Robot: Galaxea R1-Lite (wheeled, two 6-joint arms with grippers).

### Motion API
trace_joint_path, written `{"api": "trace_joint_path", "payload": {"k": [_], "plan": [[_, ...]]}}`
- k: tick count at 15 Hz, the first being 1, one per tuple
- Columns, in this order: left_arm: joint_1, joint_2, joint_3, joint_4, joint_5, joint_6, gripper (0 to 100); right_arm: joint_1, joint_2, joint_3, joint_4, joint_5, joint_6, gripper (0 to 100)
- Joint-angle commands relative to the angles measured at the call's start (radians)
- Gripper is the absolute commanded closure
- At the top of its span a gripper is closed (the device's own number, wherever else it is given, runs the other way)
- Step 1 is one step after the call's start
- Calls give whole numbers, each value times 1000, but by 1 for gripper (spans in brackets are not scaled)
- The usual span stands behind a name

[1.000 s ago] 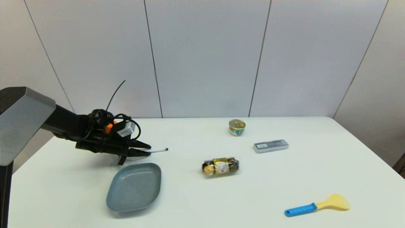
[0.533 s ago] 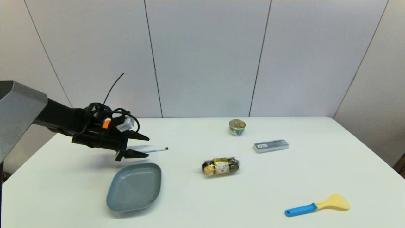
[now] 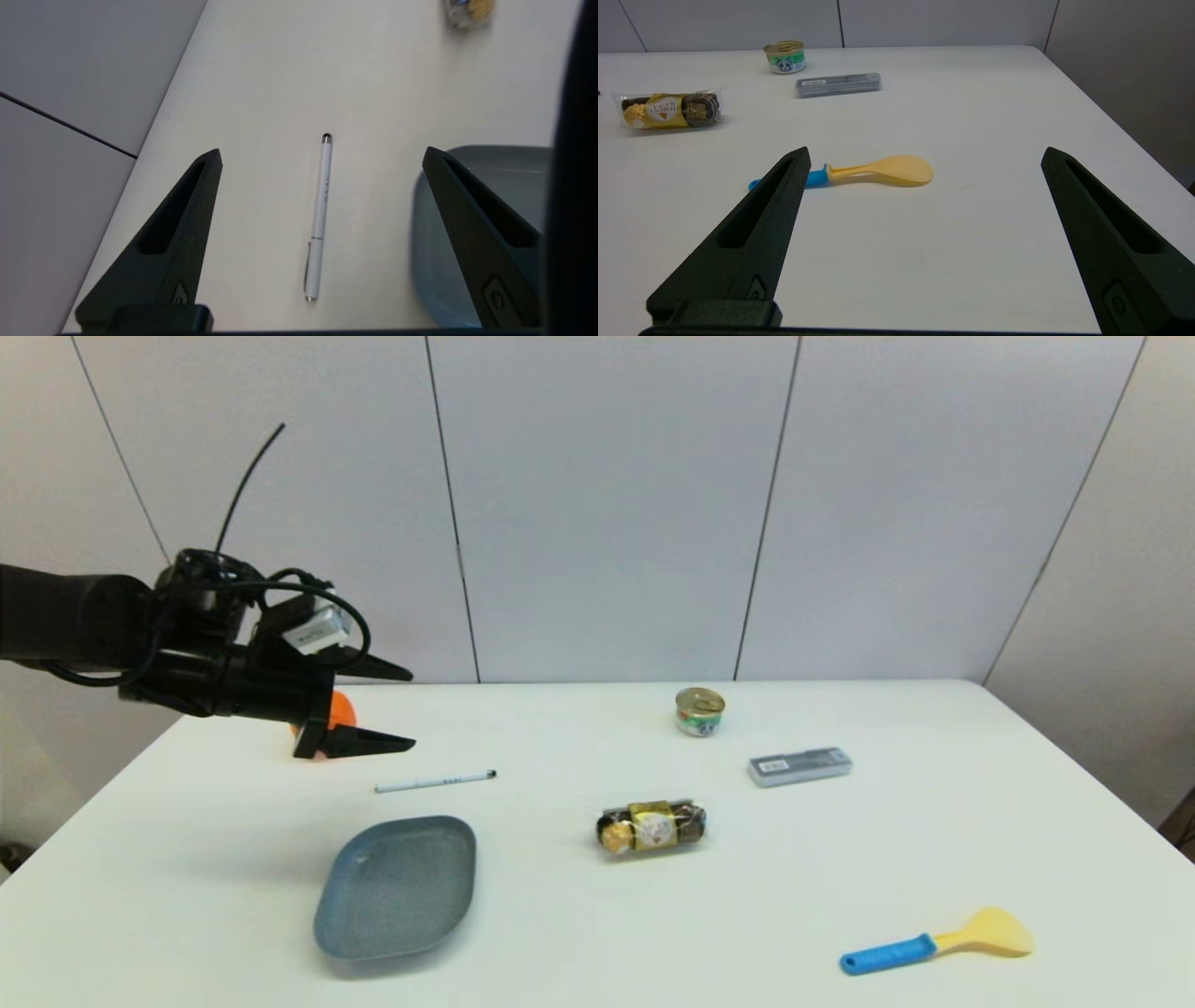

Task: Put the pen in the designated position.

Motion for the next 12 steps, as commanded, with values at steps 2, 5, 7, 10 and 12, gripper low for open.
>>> {"api": "trace_joint_path", "payload": {"k": [2, 5, 7, 10, 12], "plan": [[52, -353, 34, 144, 58, -114, 0, 0, 0, 2, 0, 0, 0, 0], [137, -506, 72, 200, 56, -154, 0, 0, 0, 2, 0, 0, 0, 0], [194, -607, 106, 227, 53, -202, 0, 0, 0, 2, 0, 0, 0, 0], [196, -793, 186, 221, 101, -415, 0, 0, 0, 2, 0, 0, 0, 0], [193, -917, 246, 219, 165, -510, 0, 0, 0, 2, 0, 0, 0, 0]]}}
